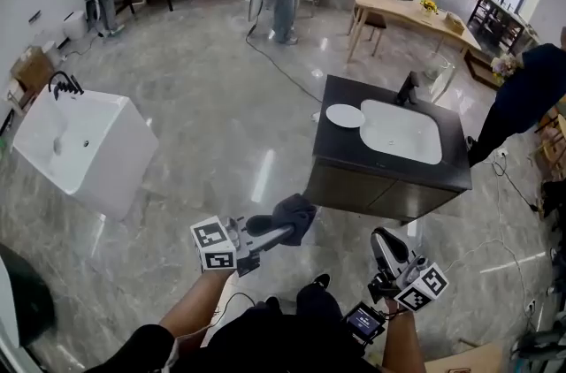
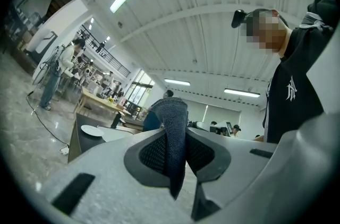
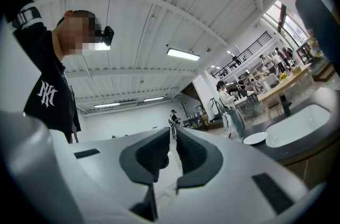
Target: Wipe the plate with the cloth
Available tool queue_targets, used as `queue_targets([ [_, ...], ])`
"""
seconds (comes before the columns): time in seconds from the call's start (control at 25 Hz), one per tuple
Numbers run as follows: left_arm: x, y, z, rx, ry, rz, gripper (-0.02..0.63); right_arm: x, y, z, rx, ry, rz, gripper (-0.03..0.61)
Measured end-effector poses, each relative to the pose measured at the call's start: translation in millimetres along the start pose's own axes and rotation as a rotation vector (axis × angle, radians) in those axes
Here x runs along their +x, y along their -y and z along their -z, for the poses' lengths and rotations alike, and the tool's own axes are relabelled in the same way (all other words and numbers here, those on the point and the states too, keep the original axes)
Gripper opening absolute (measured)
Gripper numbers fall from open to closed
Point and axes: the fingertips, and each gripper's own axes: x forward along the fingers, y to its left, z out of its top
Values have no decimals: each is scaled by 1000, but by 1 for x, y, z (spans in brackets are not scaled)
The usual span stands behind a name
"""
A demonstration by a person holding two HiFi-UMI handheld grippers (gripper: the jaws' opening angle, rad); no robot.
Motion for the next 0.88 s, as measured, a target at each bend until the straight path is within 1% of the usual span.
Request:
queue_targets([
  [0.08,13,-24,-1,1,-2,-12,54,10,24,-1,-13,-13,11,8],
  [0.16,36,-51,-4,6,4,-24,54,20,59,-6,-19,-19,12,8],
  [0.36,90,-121,-11,-9,-4,-54,54,54,149,-20,40,-5,-14,13],
  [0.44,113,-149,-15,-20,-21,-77,54,69,183,-28,53,-16,-35,87],
  [0.48,125,-162,-17,-22,-32,-87,54,76,199,-32,52,-27,-43,99],
  [0.56,148,-186,-20,-23,-47,-108,54,87,231,-38,54,-51,-59,87],
  [0.68,178,-223,-25,-27,-47,-141,54,104,275,-40,76,-80,-80,87],
  [0.88,210,-274,-23,-40,-68,-181,54,128,335,-31,132,-121,-76,71],
])
